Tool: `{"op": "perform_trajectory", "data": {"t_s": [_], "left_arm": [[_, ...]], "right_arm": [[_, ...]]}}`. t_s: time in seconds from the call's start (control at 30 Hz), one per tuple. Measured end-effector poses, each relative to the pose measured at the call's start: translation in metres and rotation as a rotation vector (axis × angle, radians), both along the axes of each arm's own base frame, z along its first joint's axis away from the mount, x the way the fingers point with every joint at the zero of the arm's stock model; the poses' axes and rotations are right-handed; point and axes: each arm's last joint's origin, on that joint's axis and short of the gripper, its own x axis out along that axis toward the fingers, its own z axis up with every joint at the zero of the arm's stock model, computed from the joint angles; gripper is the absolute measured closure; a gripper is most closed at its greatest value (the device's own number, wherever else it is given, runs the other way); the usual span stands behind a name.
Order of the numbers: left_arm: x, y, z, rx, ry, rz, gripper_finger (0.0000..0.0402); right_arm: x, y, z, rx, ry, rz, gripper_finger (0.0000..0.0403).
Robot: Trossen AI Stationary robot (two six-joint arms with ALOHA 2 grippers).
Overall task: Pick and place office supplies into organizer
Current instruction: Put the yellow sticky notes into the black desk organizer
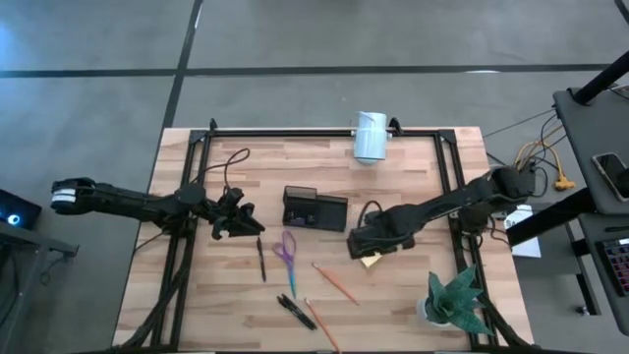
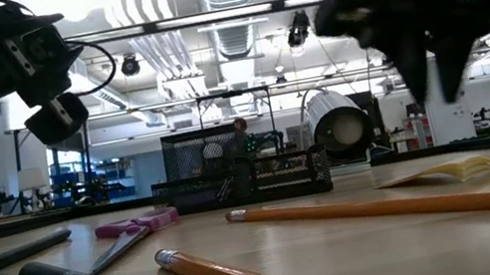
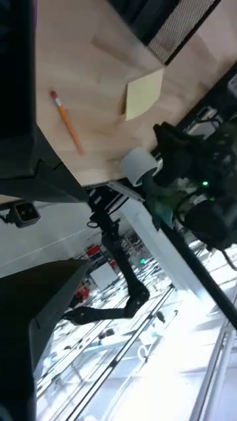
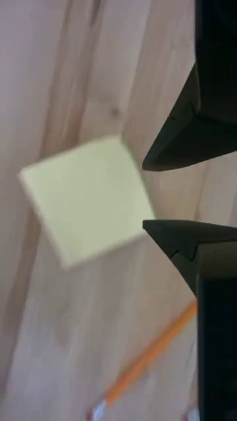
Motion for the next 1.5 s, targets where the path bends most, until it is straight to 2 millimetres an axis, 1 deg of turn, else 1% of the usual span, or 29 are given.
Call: {"op": "perform_trajectory", "data": {"t_s": [0.1, 0.17, 0.3, 0.43, 0.6, 0.67, 0.77, 0.87, 1.13, 1.37, 1.5], "left_arm": [[0.001, 0.001, -0.001, -0.002, 0.009, 0.018, 0.0269], [0.002, 0.001, -0.003, -0.005, 0.023, 0.026, 0.0269], [0.004, 0.001, -0.005, -0.011, 0.042, 0.034, 0.0269], [0.007, 0.002, -0.004, -0.013, 0.049, 0.043, 0.0269], [0.01, 0.002, -0.003, -0.016, 0.055, 0.068, 0.0269], [0.011, 0.003, -0.002, -0.016, 0.058, 0.079, 0.0269], [0.012, 0.003, -0.002, -0.017, 0.059, 0.086, 0.0269], [0.012, 0.003, -0.002, -0.018, 0.064, 0.088, 0.0269], [0.013, 0.004, -0.003, -0.02, 0.067, 0.115, 0.0269], [0.014, 0.004, -0.005, -0.021, 0.082, 0.117, 0.0269], [0.015, 0.004, -0.006, -0.021, 0.093, 0.117, 0.0269]], "right_arm": [[-0.012, -0.002, -0.016, -0.002, 0.065, 0.006, 0.0258], [-0.016, -0.004, -0.023, -0.006, 0.082, 0.021, 0.0242], [-0.013, -0.009, -0.031, -0.009, 0.026, 0.09, 0.0209], [-0.013, -0.02, -0.038, -0.025, 0.008, 0.146, 0.0181], [-0.017, -0.036, -0.047, -0.034, 0.035, 0.185, 0.0156], [-0.015, -0.041, -0.049, -0.015, -0.002, 0.207, 0.0149], [-0.007, -0.044, -0.05, 0.029, -0.096, 0.246, 0.0142], [0.0, -0.044, -0.048, 0.033, -0.164, 0.273, 0.014], [-0.008, -0.043, -0.057, 0.024, -0.129, 0.28, 0.014], [-0.001, -0.027, -0.051, 0.018, -0.213, 0.334, 0.0142], [-0.002, -0.023, -0.053, -0.008, -0.2, 0.344, 0.0142]]}}
